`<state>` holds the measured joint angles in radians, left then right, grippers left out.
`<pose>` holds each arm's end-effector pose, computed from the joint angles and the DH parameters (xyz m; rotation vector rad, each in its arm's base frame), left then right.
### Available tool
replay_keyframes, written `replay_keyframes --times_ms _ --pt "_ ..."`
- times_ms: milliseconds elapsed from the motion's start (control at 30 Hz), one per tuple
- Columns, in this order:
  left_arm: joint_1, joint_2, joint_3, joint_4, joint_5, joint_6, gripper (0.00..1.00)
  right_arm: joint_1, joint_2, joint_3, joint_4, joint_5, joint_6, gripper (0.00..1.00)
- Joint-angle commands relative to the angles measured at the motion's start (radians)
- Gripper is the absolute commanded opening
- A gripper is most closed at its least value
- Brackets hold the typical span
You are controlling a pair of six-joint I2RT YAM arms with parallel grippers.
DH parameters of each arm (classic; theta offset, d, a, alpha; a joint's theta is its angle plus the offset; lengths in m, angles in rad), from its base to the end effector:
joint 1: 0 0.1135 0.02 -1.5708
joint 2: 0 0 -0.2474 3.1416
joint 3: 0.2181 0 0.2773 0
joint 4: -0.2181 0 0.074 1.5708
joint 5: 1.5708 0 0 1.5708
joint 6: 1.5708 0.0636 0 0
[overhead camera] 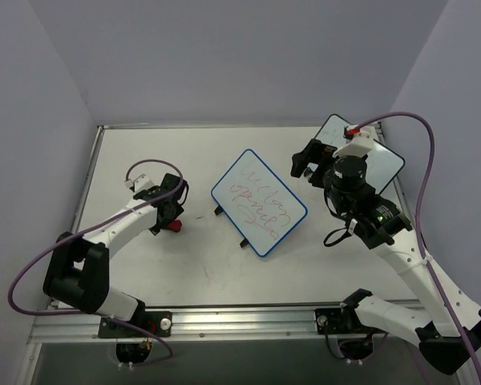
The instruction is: Erase the whiteboard
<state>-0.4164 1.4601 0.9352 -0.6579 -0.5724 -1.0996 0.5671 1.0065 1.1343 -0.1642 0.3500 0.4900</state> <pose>0.2931 -0.0920 0.1577 -0.9613 2.2780 0.1941 0.2498 0.1332 0.4117 0.2120 1.6176 0.5364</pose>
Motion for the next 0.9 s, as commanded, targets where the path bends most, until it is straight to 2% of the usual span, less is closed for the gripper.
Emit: replay_keyframes --times_ms 0,567,867 --pt "-0.005 0.035 0.047 0.029 -0.043 -0.147 0.73 -0.001 -0.009 -0.007 0.015 -0.005 0.001 1.00" --pt "0.005 0.101 0.040 0.067 0.028 -0.298 0.73 -0.001 -0.011 -0.025 0.035 -0.028 0.010 1.00" --pt "0.011 0.135 0.022 0.095 0.052 -0.322 0.72 -0.001 -0.011 -0.033 0.022 -0.020 0.010 1.00"
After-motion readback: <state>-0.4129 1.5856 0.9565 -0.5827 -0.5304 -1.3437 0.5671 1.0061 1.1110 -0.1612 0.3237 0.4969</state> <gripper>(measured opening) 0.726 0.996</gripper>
